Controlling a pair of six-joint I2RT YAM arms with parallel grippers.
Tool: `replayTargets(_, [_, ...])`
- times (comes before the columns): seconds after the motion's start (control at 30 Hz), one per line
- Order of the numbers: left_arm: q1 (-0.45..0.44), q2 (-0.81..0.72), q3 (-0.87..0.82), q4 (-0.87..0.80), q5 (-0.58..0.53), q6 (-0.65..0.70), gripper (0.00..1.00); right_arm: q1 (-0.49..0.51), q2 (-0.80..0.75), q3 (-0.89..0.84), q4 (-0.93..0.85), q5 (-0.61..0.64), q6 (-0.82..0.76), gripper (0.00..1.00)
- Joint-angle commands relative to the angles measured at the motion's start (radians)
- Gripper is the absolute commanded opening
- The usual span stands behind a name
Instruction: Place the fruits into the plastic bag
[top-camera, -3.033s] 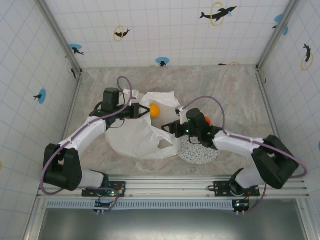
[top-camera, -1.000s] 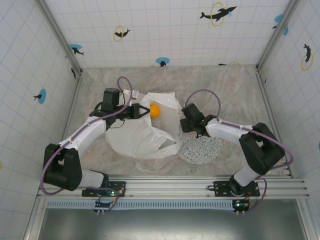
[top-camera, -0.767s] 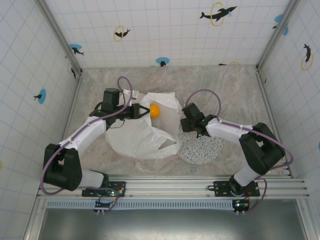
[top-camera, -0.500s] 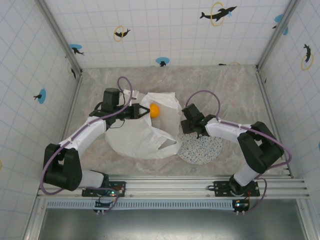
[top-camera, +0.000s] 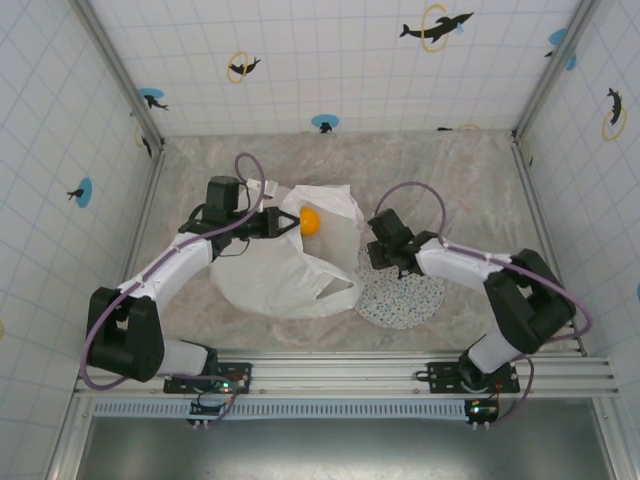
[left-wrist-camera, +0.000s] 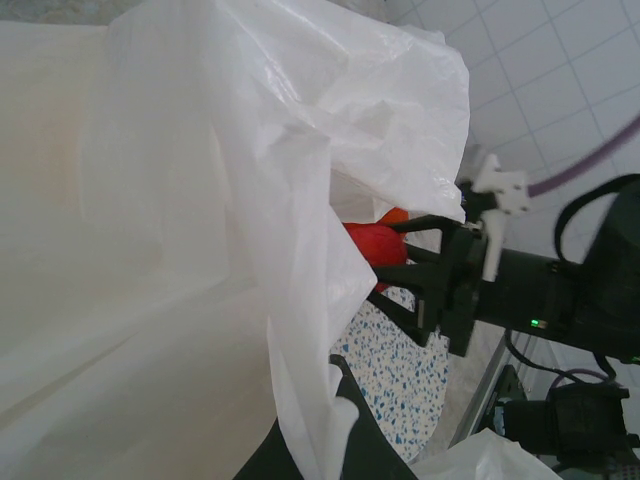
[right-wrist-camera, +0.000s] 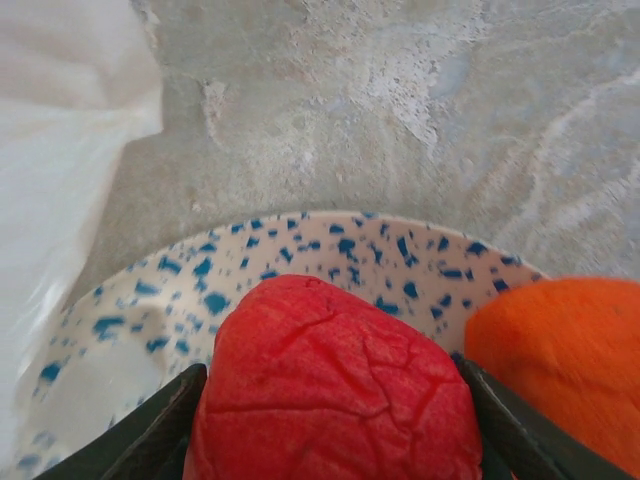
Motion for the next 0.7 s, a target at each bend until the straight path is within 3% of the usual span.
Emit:
replayTargets(0.0, [0.007,0.001,0.014,-0.002,0.026,0.005,0.00,0.011,-0.180,-0.079,0.090,-0.086,-0.047,0.54])
replayTargets(0.1, [0.007,0.001,0.014,0.000,0.035,0.002,0.00,0.025,-0.291,-0.171,0.272,-0.224,-0.076,0.52])
replayTargets(0.2, [0.007,-0.001,0.011,0.002,0.040,0.002,0.00,0.042,-0.279,-0.184,0.401,-0.334,-0.081,0.52])
replayTargets(0.47, [0.007,-0.014,0.010,0.017,0.062,-0.001,0.00,0.111,-0.003,0.006,0.484,-0.467,-0.142,0.51])
replayTargets(0.67, [0.006,-0.028,0.003,0.042,0.077,-0.019,0.00,0.157,0.162,0.089,0.583,-0.433,-0.069,0.51])
